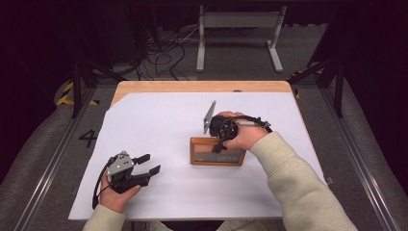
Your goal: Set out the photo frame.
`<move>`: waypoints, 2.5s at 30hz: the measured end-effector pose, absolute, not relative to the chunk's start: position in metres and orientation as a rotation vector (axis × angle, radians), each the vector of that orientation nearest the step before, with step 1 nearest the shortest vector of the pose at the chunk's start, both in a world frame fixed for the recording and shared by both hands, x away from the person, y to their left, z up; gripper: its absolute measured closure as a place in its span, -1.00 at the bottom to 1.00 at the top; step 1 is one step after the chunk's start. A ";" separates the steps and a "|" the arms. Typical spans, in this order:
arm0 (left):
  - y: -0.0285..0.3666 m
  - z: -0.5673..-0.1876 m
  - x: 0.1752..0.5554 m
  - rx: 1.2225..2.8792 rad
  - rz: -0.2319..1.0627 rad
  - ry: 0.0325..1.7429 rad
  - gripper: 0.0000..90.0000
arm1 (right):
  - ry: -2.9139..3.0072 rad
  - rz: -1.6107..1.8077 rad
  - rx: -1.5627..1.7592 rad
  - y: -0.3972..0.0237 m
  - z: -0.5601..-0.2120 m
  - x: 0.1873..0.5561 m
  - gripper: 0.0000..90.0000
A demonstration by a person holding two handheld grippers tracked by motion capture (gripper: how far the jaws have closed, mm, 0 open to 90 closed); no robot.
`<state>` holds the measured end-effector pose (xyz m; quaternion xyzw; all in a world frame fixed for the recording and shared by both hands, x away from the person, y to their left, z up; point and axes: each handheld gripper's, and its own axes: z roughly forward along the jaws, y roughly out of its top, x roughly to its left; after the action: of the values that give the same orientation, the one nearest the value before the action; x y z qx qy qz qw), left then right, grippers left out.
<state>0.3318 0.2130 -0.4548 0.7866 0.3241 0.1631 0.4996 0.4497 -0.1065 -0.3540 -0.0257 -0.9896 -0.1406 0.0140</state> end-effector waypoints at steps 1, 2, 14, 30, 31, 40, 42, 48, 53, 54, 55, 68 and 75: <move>0.213 -0.455 0.332 1.904 0.393 0.783 -0.10 | -3.083 -0.433 -0.069 -0.105 -0.355 0.450 0.61; 0.213 -0.455 0.332 1.904 0.393 0.783 -0.10 | -3.083 -0.433 -0.069 -0.105 -0.355 0.450 0.61; 0.213 -0.455 0.332 1.899 0.387 0.781 -0.10 | -3.129 -0.459 -0.137 -0.105 -0.356 0.455 0.42; 0.213 -0.455 0.332 1.898 0.387 0.772 -0.13 | -3.238 -0.498 -0.273 -0.111 -0.359 0.460 -0.16; 0.213 -0.455 0.332 1.896 0.387 0.771 -0.13 | -3.242 -0.512 -0.284 -0.112 -0.358 0.459 -0.22; 0.213 -0.456 0.335 1.889 0.370 0.790 -0.22 | -3.271 -0.682 -0.410 -0.123 -0.346 0.452 -0.58; 0.213 -0.456 0.335 1.889 0.374 0.790 -0.25 | -3.260 -0.731 -0.492 -0.130 -0.341 0.448 -0.62; 0.208 -0.457 0.337 1.897 0.364 0.778 -0.27 | -3.260 -0.854 -0.523 -0.146 -0.332 0.438 -0.68; 0.207 -0.456 0.339 1.896 0.369 0.780 -0.34 | -3.233 -0.967 -0.612 -0.165 -0.327 0.429 -0.76; 0.207 -0.456 0.339 1.897 0.365 0.781 -0.36 | -3.223 -0.998 -0.639 -0.169 -0.326 0.426 -0.77; 0.207 -0.455 0.339 1.894 0.366 0.781 -0.38 | -3.215 -1.019 -0.660 -0.173 -0.326 0.424 -0.78; 0.217 -0.452 0.344 1.909 0.370 0.818 -0.49 | -3.110 -1.313 -0.950 -0.233 -0.322 0.394 -0.87; 0.217 -0.451 0.345 1.908 0.364 0.808 -0.51 | -3.067 -1.407 -1.048 -0.254 -0.321 0.384 -0.87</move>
<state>0.3452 0.2173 -0.4511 0.7875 0.3334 0.1502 0.4961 0.3841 -0.2544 -0.3215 -0.2908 -0.8514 -0.3906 -0.1948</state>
